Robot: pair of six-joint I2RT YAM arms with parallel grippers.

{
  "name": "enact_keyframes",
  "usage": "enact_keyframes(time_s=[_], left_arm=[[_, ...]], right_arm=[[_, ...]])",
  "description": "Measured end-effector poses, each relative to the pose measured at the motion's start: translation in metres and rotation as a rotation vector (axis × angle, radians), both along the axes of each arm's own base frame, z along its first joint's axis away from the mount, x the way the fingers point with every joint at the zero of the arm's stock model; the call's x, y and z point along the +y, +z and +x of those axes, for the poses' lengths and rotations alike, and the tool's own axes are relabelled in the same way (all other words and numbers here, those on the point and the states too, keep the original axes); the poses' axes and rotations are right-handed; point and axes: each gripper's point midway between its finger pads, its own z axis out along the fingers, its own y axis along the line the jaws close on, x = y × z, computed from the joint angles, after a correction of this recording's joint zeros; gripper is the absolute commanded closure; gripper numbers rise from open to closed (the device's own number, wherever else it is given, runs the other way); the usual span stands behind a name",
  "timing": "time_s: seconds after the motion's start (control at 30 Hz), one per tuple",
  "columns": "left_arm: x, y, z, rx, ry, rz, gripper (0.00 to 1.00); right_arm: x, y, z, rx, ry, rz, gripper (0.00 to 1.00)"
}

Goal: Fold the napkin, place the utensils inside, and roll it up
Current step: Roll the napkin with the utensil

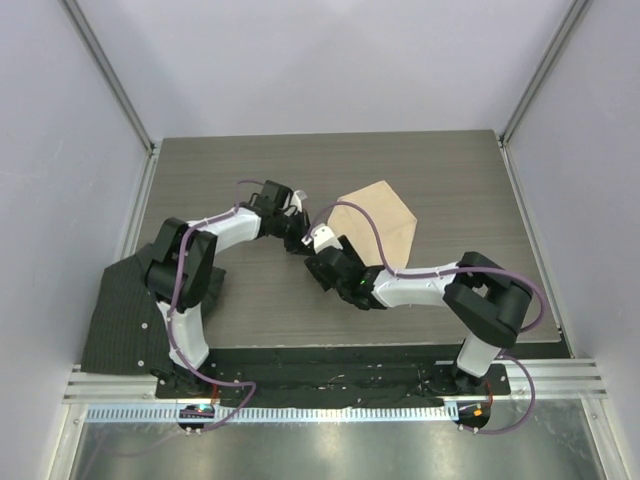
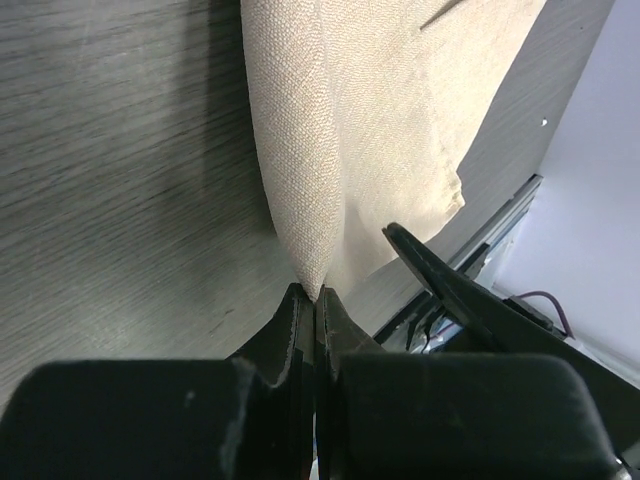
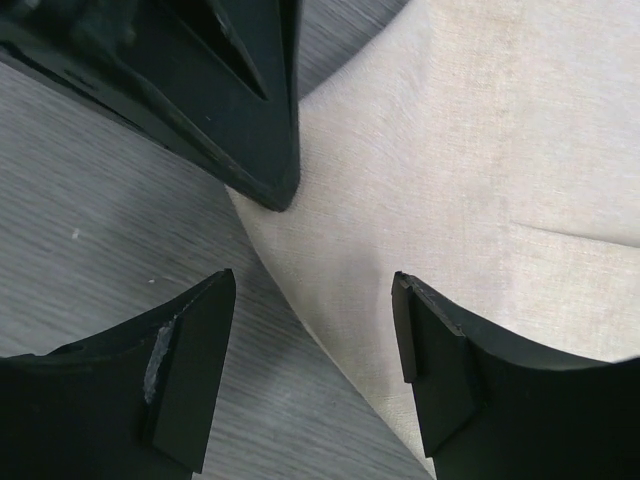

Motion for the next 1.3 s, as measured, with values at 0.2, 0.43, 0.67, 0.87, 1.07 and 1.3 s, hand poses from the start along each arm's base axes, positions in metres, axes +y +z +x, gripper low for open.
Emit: enact_keyframes(time_s=[0.2,0.43,0.67,0.87,1.07,1.3], left_arm=[[0.011,-0.002,0.004,0.020,0.024,-0.008,1.00],[0.026,-0.006,0.010,0.038,0.062,-0.010,1.00],[0.030,-0.006,0.011,0.045,0.070,-0.017,1.00],[0.031,-0.007,0.009,0.054,0.069,-0.023,1.00],[0.031,-0.006,0.009,0.059,0.068,-0.034,1.00],[0.031,-0.005,0.009,0.059,0.066,-0.043,1.00]], right_arm=[[-0.009,-0.005,0.004,-0.047,-0.051,-0.067,0.34],[-0.015,-0.008,-0.007,-0.106,-0.061,-0.124,0.36],[-0.019,-0.015,-0.013,-0.122,-0.052,-0.165,0.35],[-0.014,-0.014,-0.013,-0.128,-0.044,-0.143,0.32],[0.001,-0.009,-0.006,-0.140,-0.031,-0.116,0.32],[0.020,-0.019,0.007,-0.156,-0.028,-0.149,0.41]])
